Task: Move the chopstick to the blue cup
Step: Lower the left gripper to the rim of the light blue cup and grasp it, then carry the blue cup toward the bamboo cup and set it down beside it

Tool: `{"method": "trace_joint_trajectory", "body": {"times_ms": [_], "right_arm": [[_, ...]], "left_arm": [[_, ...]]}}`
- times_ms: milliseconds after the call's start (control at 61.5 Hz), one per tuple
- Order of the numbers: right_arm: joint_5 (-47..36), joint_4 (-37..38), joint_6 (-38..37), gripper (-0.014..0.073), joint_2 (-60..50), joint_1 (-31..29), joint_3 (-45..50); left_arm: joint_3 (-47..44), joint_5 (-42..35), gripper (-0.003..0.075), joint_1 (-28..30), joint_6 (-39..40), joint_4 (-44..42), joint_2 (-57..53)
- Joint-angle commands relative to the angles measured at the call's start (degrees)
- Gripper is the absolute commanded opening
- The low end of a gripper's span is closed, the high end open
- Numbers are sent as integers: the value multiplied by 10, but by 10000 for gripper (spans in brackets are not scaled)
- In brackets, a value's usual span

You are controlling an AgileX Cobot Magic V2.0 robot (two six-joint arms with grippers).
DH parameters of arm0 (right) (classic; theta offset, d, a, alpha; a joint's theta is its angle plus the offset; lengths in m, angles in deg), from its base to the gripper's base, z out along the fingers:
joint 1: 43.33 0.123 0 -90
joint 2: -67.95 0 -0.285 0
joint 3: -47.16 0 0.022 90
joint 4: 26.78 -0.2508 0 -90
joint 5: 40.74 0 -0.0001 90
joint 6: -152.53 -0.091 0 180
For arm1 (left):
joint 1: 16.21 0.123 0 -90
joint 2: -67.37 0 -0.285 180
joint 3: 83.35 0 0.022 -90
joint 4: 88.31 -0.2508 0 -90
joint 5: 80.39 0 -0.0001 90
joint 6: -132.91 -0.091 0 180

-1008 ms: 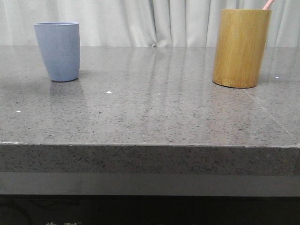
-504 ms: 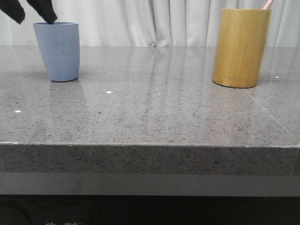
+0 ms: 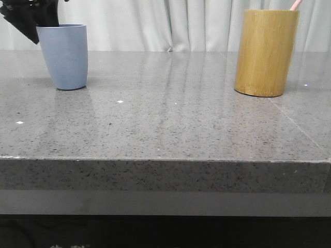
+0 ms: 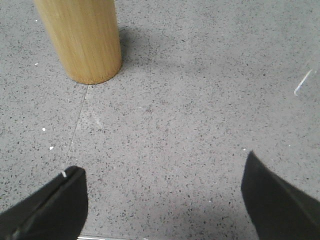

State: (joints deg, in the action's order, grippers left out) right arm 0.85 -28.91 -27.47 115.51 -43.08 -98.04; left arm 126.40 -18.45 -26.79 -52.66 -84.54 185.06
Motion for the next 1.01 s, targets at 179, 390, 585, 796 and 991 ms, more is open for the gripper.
{"method": "trace_joint_trajectory", "body": {"times_ms": [179, 390, 585, 796, 991], "right_arm": [[-41, -4, 7, 632, 1, -2, -18], [-41, -4, 7, 632, 1, -2, -18], [-41, -4, 7, 632, 1, -2, -18], [-42, -4, 7, 632, 1, -2, -18], [-42, -4, 7, 632, 1, -2, -18]], "left_arm": [[19, -30, 29, -5, 6, 26, -28], [21, -28, -19, -12, 6, 38, -28], [60, -4, -19, -71, 1, 38, -28], [121, 2, -19, -155, 1, 36, -18], [211, 28, -19, -207, 4, 33, 36]]}}
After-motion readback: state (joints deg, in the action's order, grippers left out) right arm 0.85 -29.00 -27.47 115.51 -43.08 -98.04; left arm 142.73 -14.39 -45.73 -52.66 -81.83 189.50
